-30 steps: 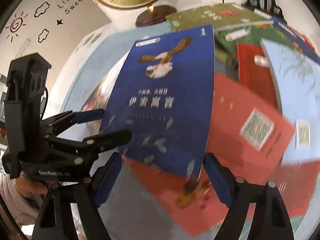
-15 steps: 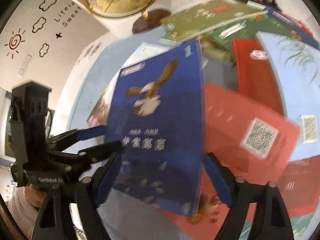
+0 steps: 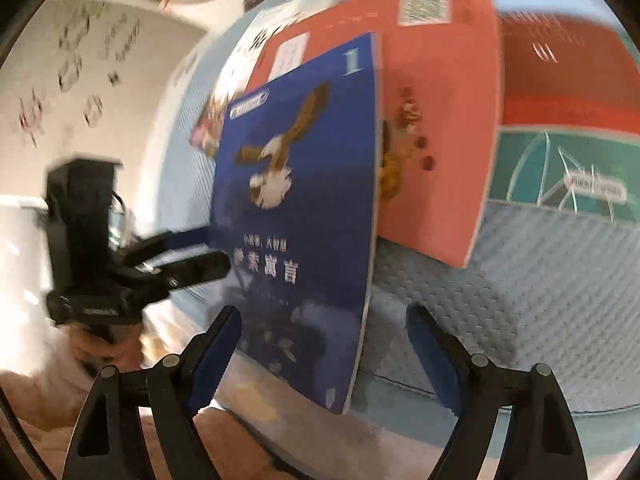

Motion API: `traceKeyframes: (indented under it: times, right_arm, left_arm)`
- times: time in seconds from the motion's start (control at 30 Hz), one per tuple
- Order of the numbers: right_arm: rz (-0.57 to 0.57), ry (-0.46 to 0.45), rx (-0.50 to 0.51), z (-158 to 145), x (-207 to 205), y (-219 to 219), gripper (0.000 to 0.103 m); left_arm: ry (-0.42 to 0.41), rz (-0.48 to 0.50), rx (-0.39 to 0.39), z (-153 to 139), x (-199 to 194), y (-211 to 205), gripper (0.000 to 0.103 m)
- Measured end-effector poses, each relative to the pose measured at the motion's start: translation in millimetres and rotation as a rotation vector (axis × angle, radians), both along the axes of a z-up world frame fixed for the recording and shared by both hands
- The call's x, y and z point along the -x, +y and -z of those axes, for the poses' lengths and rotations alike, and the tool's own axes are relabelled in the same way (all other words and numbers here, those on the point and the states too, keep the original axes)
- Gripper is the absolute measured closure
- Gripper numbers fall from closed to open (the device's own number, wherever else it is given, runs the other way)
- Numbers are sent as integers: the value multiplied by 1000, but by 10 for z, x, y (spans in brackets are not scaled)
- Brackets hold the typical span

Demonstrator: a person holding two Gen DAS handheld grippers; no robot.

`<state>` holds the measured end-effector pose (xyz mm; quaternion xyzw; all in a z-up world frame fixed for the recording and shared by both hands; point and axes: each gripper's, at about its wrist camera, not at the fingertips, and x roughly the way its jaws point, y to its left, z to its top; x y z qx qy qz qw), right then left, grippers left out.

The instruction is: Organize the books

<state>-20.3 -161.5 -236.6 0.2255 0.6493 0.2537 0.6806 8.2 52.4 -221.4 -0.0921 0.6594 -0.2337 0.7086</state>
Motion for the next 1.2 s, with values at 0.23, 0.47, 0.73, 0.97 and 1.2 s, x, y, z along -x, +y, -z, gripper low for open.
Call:
traceKeyframes:
  times: [0.23,0.47,0.73,0.97,1.2]
  right_arm:
    - [-105,-114,17,-47,-187,241,19]
    - [-65,-94,-24,-19,-201,50,43]
    - [44,2,-155,124,-148,-208,57]
    - [29,-14,-86,-73,-92,-270,84]
    - [35,-57,-118,-517,-87,-145,85]
  left_arm:
    - [5,4,84,-15,-180,49,29]
    - [47,-117,173,55,-128,354,53]
    - [106,-122,205,83,26,472,63]
    - [44,-139,145,-97,89,415,86]
    - [-37,-161,138,-541,68,530,86]
